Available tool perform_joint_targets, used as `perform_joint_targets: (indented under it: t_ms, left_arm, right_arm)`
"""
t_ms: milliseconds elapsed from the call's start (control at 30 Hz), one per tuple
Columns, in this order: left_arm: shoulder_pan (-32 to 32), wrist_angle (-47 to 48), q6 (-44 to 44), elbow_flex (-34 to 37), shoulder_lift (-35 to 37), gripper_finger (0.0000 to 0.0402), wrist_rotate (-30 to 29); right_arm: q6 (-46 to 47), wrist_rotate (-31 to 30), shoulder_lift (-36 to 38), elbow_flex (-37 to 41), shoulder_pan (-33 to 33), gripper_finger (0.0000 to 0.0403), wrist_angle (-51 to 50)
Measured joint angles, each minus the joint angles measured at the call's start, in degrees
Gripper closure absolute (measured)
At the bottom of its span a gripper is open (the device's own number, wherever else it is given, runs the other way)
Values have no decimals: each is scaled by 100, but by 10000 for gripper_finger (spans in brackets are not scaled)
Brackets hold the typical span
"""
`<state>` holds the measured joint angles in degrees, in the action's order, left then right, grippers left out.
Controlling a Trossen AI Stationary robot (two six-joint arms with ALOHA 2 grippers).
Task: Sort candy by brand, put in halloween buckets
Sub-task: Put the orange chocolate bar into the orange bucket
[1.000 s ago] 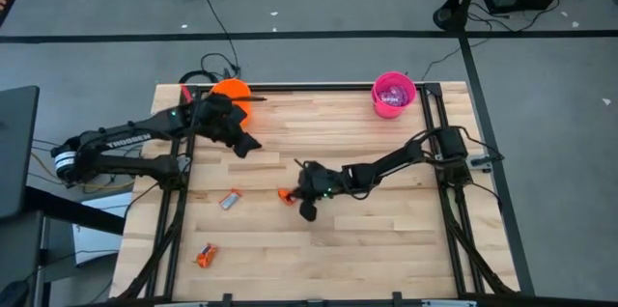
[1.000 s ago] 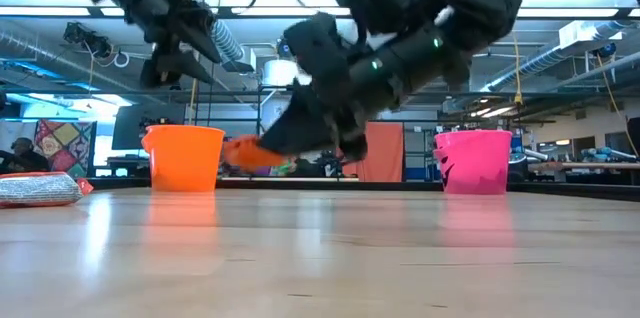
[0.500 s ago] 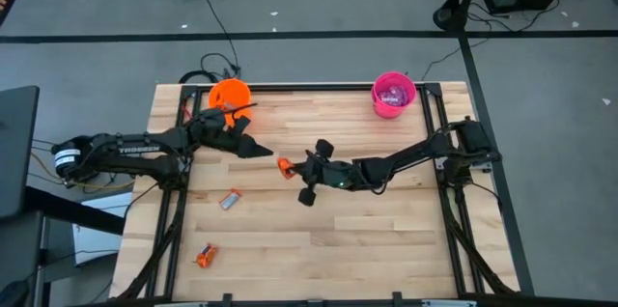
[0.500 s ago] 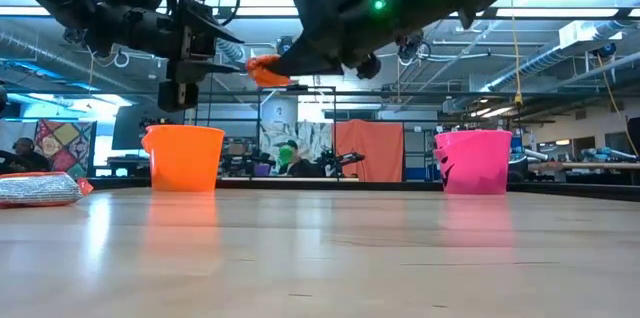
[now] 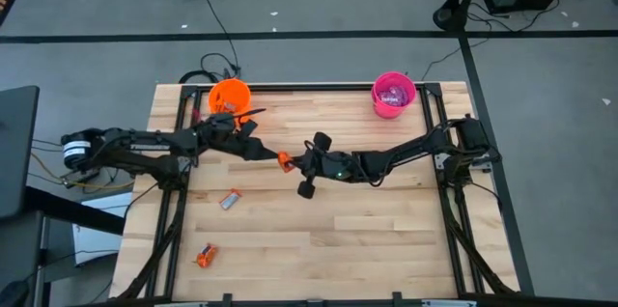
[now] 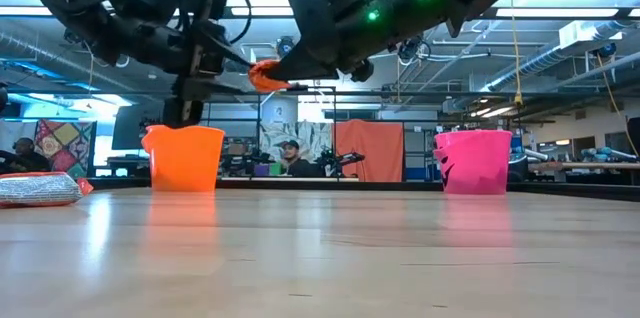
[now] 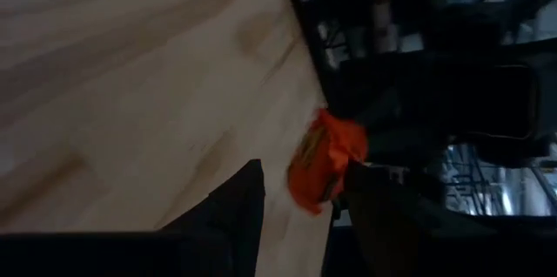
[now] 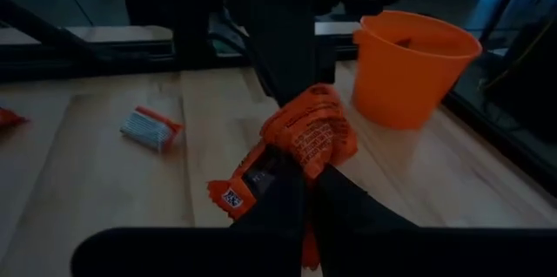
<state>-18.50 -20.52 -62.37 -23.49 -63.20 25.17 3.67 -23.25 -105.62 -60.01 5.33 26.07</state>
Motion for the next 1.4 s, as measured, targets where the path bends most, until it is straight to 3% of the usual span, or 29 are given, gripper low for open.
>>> perform_joint_targets:
  t_ms: [233,567,867,1067,1233,1400]
  left_arm:
    - [67,-985,-99,-4,-460,271,53]
    - [63,-1179,195,-4,-562,387,250]
    - [-126,-1232,292,-4,-485,394,256]
    - [-371,-1202,575,-15,-162,396,222]
    - [-776,-559,1021,-88,108,397,208]
    - [-1203,816,2017,-534,273,397,93]
  right_arm:
    - [104,39,0,0,-18,383,3]
    - [309,89,0,0,-27,378,-22]
    - [2177,828,0,-10,-140,302,-444]
    - [2840,1601,-35,2,-140,252,-1045]
    - [2980,2255,-24,0,-145,244,-1210]
    - [2993,2292,-24,0,-96,245,-1178]
